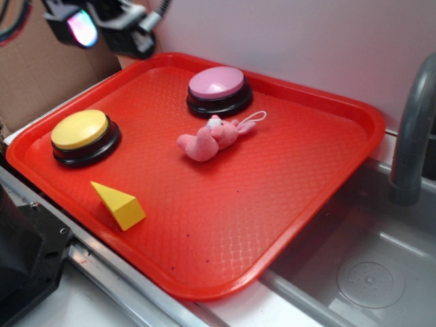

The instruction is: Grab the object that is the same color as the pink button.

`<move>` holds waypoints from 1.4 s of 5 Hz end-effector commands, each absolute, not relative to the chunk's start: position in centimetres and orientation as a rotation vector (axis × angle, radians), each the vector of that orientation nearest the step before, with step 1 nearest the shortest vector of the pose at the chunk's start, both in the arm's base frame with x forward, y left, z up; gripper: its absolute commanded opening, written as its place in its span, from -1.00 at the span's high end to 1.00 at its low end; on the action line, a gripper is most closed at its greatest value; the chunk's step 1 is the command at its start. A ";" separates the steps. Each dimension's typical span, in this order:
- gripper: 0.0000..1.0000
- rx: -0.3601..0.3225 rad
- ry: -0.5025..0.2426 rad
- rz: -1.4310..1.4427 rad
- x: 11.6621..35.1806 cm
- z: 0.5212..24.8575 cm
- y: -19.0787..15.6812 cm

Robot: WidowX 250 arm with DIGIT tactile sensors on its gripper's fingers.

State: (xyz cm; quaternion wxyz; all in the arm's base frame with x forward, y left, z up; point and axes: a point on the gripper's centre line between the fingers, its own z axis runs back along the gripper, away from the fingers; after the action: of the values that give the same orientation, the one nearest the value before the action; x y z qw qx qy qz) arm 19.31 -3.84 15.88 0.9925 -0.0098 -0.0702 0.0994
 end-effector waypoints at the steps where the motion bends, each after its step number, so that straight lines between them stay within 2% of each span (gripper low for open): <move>1: -1.00 -0.053 -0.184 0.272 24.8 10.4 -3.5; 2: -1.00 -0.068 -0.200 0.298 26.3 6.8 -3.8; 3: -1.00 -0.082 -0.176 0.293 27.1 4.5 -4.1; 4: -1.00 -0.078 -0.182 0.313 27.4 2.8 -3.9; 5: -1.00 -0.115 -0.115 0.285 27.1 2.8 -3.6; 6: 1.00 -0.085 -0.131 0.319 26.5 4.4 -3.3; 7: 1.00 -0.053 -0.124 0.297 26.3 7.5 -2.7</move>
State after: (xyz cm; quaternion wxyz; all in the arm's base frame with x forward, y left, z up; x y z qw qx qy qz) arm 25.18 -2.92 5.92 0.9887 -0.0183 -0.0310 0.1454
